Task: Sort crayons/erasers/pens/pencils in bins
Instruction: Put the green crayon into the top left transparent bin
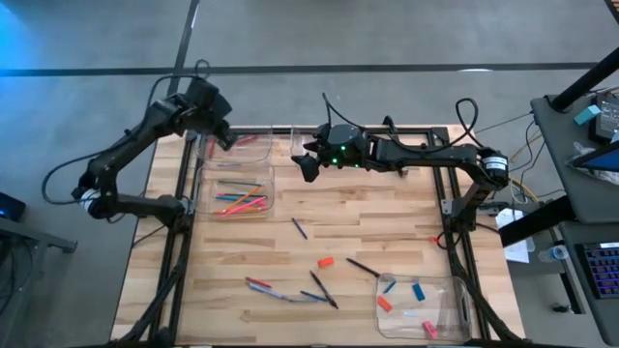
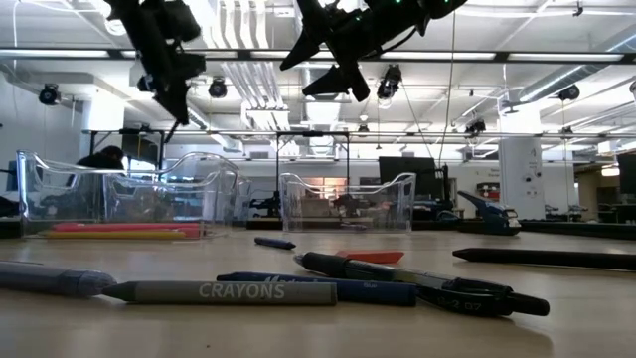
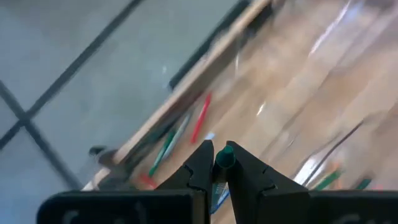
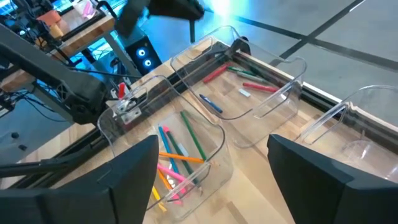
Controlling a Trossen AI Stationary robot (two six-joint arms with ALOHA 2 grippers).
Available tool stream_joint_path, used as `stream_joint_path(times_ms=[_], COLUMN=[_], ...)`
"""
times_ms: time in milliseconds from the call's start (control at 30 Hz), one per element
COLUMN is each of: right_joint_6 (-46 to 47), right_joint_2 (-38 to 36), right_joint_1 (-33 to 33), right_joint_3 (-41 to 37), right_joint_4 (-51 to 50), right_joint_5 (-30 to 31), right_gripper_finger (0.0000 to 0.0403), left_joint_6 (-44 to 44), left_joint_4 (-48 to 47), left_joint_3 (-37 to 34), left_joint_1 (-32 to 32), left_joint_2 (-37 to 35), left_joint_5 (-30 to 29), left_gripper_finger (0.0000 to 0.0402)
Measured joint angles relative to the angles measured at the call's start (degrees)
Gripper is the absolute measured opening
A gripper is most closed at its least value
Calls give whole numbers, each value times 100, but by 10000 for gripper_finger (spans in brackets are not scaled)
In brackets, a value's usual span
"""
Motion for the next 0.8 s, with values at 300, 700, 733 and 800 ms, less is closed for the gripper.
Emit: stream_joint_path(times_ms=[300,700,733,800], right_joint_6=[15,-26,-47,-45], right_joint_2=[0,0,0,0], right_joint_1=[0,0,0,0], right_joint_3=[-2,-17,-31,-56], right_joint_4=[-4,-37,-39,-51], right_joint_5=[2,4,4,4], right_gripper_finger=[286,286,286,286], left_joint_6=[818,1194,1194,1183], left_joint_4=[-187,-487,-481,-500], left_joint_3=[-149,-145,-138,-134], left_joint_1=[-13,-39,-48,-50], left_joint_2=[703,1590,1669,1794], left_joint_5=[-726,-507,-454,-442], left_gripper_finger=[17,57,70,102])
